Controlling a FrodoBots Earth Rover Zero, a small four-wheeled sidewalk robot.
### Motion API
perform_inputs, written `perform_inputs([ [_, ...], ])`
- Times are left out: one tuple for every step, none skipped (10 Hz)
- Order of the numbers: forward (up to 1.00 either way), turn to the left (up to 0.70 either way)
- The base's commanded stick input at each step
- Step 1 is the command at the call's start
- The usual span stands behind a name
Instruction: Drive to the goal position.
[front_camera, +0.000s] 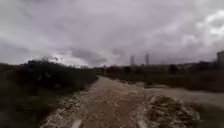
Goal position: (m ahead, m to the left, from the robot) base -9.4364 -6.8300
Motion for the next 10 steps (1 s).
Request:
perform_inputs([
  [0.70, -0.35],
  [0.70, -0.31],
  [0.70, 0.00],
  [0.70, 0.00],
  [0.70, 0.00],
  [0.70, 0.00],
  [0.70, 0.00],
  [0.70, 0.00],
  [0.70, 0.00],
  [0.70, 0.00],
])
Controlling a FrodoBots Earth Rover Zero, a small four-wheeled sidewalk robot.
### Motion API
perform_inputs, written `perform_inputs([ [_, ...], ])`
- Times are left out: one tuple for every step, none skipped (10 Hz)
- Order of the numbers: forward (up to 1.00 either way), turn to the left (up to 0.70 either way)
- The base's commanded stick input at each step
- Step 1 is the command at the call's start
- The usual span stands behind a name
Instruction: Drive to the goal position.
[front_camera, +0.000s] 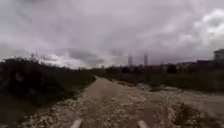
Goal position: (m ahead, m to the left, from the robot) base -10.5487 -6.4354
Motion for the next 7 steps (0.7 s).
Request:
perform_inputs([
  [0.70, 0.00],
  [0.70, 0.00],
  [0.70, 0.00],
  [0.70, 0.00],
  [0.70, 0.00],
  [0.70, 0.00],
  [0.70, 0.00],
])
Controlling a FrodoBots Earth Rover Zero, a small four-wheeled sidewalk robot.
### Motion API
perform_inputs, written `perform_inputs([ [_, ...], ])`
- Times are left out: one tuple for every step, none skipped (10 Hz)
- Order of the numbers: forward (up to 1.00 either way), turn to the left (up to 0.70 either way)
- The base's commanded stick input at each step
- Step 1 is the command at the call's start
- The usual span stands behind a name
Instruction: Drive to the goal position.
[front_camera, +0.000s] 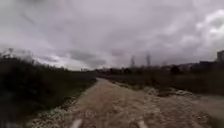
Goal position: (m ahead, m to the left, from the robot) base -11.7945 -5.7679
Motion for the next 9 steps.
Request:
perform_inputs([
  [0.70, 0.00],
  [0.70, 0.00],
  [0.70, 0.00],
  [0.70, 0.00],
  [0.70, 0.00],
  [0.57, 0.00],
  [0.14, 0.00],
  [0.00, 0.00],
  [0.00, 0.00],
])
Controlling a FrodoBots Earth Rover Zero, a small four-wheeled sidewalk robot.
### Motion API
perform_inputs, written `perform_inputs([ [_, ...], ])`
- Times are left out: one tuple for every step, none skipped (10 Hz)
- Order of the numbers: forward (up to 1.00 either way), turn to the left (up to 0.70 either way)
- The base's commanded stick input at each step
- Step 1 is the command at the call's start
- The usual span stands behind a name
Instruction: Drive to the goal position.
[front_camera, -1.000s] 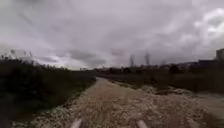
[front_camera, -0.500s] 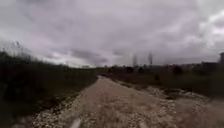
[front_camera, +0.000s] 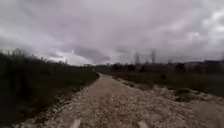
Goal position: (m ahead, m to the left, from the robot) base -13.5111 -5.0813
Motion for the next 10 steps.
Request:
perform_inputs([
  [0.00, 0.00],
  [0.00, 0.00],
  [0.00, 0.00],
  [0.00, 0.00],
  [0.00, 0.00],
  [0.00, 0.00],
  [0.00, 0.00],
  [0.00, -0.16],
  [0.00, -0.43],
  [0.00, -0.65],
])
